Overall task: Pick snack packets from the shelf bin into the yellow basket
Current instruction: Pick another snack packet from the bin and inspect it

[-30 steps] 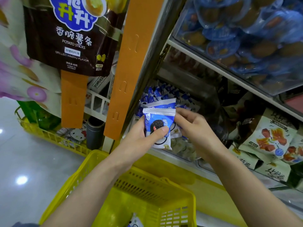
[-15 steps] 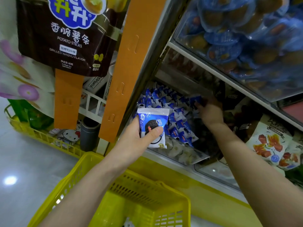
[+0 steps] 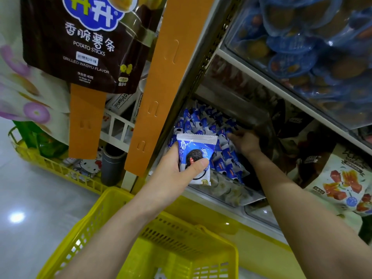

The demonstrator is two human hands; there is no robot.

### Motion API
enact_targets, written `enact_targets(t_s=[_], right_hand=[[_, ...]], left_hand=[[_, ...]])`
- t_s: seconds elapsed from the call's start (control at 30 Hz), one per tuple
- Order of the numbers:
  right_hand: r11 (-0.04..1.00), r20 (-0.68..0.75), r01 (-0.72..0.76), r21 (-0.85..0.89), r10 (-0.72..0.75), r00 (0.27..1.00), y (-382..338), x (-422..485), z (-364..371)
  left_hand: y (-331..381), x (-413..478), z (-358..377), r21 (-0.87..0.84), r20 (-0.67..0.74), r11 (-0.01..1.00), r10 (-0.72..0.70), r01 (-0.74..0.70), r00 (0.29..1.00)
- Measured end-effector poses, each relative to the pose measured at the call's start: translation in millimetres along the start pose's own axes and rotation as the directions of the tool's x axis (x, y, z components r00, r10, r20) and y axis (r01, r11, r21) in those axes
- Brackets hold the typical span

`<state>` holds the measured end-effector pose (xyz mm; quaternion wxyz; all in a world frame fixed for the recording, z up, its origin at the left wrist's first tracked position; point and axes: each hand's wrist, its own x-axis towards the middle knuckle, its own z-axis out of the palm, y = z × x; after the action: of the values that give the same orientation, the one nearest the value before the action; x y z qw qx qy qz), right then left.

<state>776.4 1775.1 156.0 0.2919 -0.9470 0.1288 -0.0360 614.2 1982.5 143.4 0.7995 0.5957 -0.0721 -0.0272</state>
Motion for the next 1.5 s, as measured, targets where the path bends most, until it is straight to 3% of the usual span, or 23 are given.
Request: enact_targets(t_s=[0.17,0.37,0.47,0.57,0.67,0.77,0.93,1.13,1.23,1.3,1.4,1.5], right_hand=[[0.987,0.139,0.007,-0.161,0.016,0.99,-2.5,3.5,0.9],[0.997,0.114,0.049,-0.056,-0.043,0.993,-5.1,-8.9,-0.4],[0.989,-0.002,0.149,-0.006,-0.149,0.989,-13.4,-28.8,-8.5],[0.919,-0.095,0.365,0.151,-0.354,0.93,-27.6,-68.8,-19.5],[0.831,0.001,0.457,0.316,-0.482,0.876,-36.1,-118.9,-22.4],[0.813,0.098,0.497,0.304,-0.546,0.832,-34.1,-153.9,-17.9],[0.819,0.143,0.321,0.475,-0.432,0.89,-18.6,-166.1,-12.8],[0.773,0.199,0.212,0.598,-0.399,0.895,3.3,-183.9,0.9],[0.792,0.178,0.248,0.557,-0.406,0.896,16.6,-191.7,5.2],[0.814,0.106,0.362,0.455,-0.453,0.885,24.3,-195.5,5.9],[0.784,0.035,0.559,0.268,-0.588,0.808,32.6,-195.9,3.8],[0.809,0.027,0.51,0.292,-0.54,0.841,39.9,-197.5,4.3]], left_hand=[[-1.1,0.2,3.6,0.014,-0.001,1.0,0.002,-0.002,1.0],[-0.6,-5.5,5.0,-0.042,0.029,0.999,-0.013,0.014,0.999],[-1.0,-5.6,5.5,-0.116,0.022,0.991,-0.057,0.06,0.998],[-1.2,-6.7,7.2,-0.09,0.012,0.994,-0.054,0.055,0.998],[-0.3,-9.1,10.9,-0.029,0.021,0.999,-0.019,0.02,1.0],[-1.4,-11.7,13.9,0.022,0.039,1.0,0.008,-0.009,0.999],[-7.6,-21.9,17.8,0.076,0.034,0.997,-0.01,0.008,0.999],[-18.6,-31.9,22.1,0.188,-0.09,0.981,-0.033,0.049,0.995],[-24.1,-35.6,24.4,0.25,-0.1,0.963,-0.074,0.097,0.992],[-29.4,-37.8,25.9,0.241,-0.093,0.958,-0.135,0.154,0.987],[-35.8,-39.5,30.3,0.198,-0.098,0.951,-0.22,0.236,0.97],[-39.4,-39.5,32.6,0.12,-0.036,0.937,-0.325,0.327,0.945]])
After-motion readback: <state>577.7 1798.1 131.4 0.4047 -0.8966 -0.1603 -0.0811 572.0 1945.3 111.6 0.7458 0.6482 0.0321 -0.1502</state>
